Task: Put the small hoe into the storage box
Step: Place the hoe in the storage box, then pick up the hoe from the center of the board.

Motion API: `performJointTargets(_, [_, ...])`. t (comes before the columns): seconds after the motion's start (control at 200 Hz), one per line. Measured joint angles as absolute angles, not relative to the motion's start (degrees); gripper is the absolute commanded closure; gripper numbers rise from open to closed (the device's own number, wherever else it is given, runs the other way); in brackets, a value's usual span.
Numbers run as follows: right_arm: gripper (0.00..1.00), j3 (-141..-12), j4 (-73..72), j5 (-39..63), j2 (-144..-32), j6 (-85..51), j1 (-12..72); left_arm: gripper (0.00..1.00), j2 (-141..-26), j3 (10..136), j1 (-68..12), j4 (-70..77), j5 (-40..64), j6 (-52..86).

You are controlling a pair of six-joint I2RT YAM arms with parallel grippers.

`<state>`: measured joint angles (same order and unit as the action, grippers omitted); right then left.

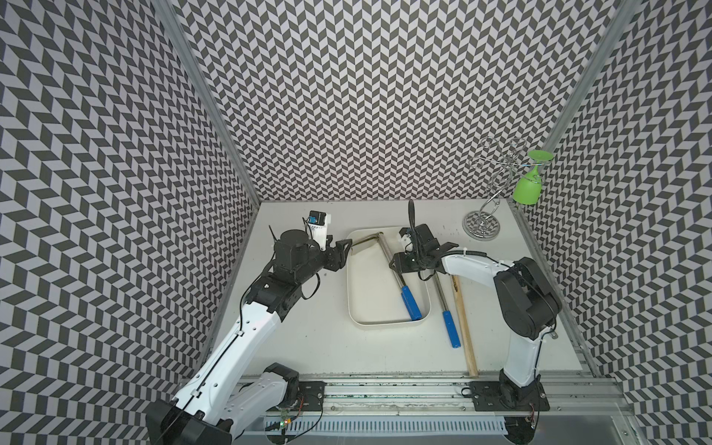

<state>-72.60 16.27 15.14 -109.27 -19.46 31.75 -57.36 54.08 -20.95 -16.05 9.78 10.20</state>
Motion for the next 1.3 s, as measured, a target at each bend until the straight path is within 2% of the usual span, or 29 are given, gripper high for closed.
performJointTargets(0.14, [0.42, -74.37, 18.09, 14.48, -109.21, -19.18, 31.75, 0.32, -57.39, 54.08, -20.95, -16.03, 9.78, 10.35])
performJointTargets(0.275, [0.38, -78.63, 21.52, 12.21, -106.8, -19.07, 31.75, 0.31, -57.78, 54.08, -20.95, -15.59, 9.78, 10.63])
performJointTargets(0.456, [0.39, -83.61, 24.93, 4.62, -97.01, -19.68, 31.7, 0.31, -59.66, 54.08, -20.95, -14.26, 10.24, 12.25])
performJointTargets(0.656, [0.44, -82.54, 29.61, -3.38, -89.56, -20.45, 29.43, 0.33, -64.14, 54.24, -20.95, -13.21, 11.94, 15.57])
performJointTargets(0.926, [0.48, -73.47, 37.67, -5.74, -92.18, -20.34, 27.59, 0.35, -68.88, 54.46, -20.97, -12.8, 13.61, 19.49])
performJointTargets(1.302, [0.45, -67.09, 37.5, -5.61, -96.23, -19.49, 27.59, 0.35, -69.63, 55.96, -20.97, -13.06, 13.76, 20.67])
